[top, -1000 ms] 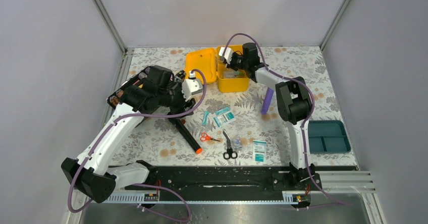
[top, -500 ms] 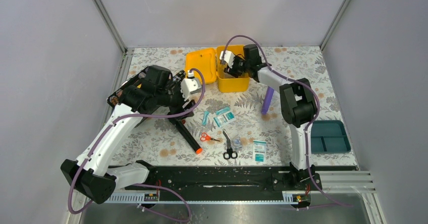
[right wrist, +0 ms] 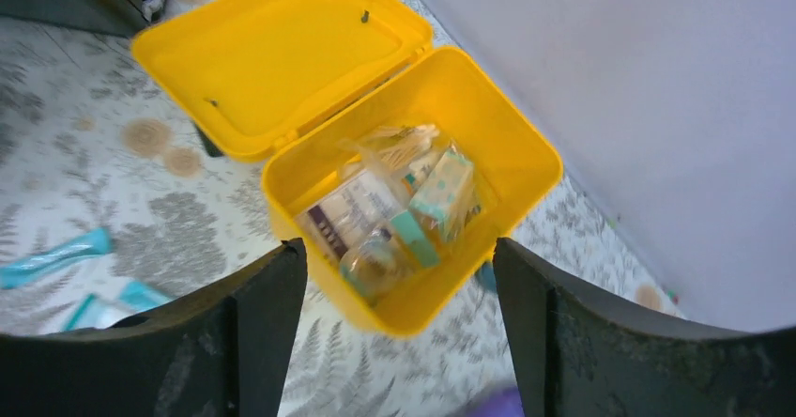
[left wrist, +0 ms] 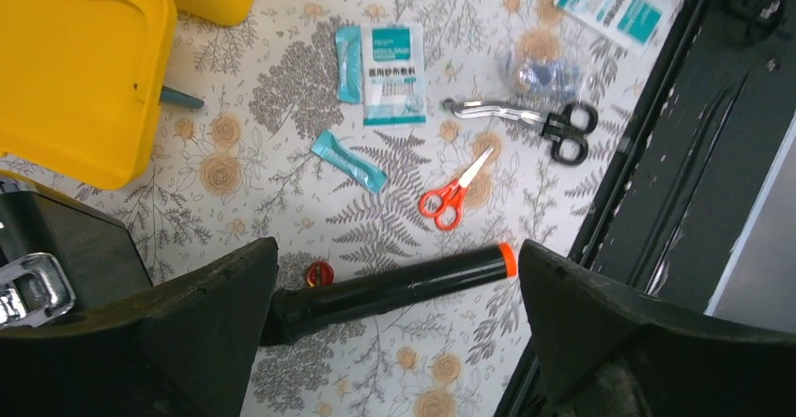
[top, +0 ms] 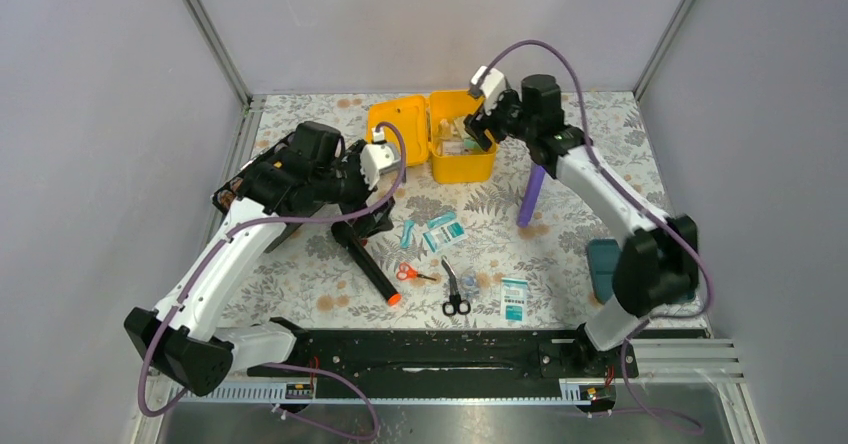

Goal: Organize the medicine kit

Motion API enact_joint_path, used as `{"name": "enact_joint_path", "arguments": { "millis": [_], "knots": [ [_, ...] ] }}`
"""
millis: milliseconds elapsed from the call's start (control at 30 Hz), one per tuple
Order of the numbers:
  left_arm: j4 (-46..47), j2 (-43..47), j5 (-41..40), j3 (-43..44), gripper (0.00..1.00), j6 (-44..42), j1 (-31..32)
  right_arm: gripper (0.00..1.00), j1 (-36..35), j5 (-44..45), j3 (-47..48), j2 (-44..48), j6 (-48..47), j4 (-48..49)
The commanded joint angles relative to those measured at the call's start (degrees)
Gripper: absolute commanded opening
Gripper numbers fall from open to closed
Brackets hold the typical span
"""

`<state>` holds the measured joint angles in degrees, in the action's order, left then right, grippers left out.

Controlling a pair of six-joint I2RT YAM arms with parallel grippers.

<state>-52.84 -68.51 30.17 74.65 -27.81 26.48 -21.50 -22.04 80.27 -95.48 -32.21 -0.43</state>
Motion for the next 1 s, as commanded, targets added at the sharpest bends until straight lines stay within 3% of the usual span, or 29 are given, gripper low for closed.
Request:
{"name": "enact_joint_path", "arguments": {
  "millis": [0,300,433,533,733,967],
  "knots": [
    [2.67,-2.09,-1.92,5.97,0.99,12.64,-0.21,0.80,0.86,8.57,-4.85,13.80,13.68,-10.79],
    [2.58,-7.79,2.72,9.87,0.99,11.12,0.08,0.80,12.09,25.36,-21.95,31.16,30.62,-28.03],
    [3.84,-8.76,2.68,7.42,0.99,12.62,1.24,0.95,19.68,30.26,-28.21,35.49,37.46,-37.00],
    [4.15,-9.19,0.58,7.05,0.99,13.09,2.02,0.95,25.50,26.77,-30.70,38.10,39.03,-39.68],
    [4.47,-11.00,-0.76,7.29,0.99,16.24,2.83,0.75,25.68,-5.65,-29.78,37.74,25.18,-42.15],
    [6.68,-9.61,-10.75,2.19,0.99,29.10,2.79,0.66,12.26,-7.06,-31.41,30.52,27.60,-34.42]
  ]
}}
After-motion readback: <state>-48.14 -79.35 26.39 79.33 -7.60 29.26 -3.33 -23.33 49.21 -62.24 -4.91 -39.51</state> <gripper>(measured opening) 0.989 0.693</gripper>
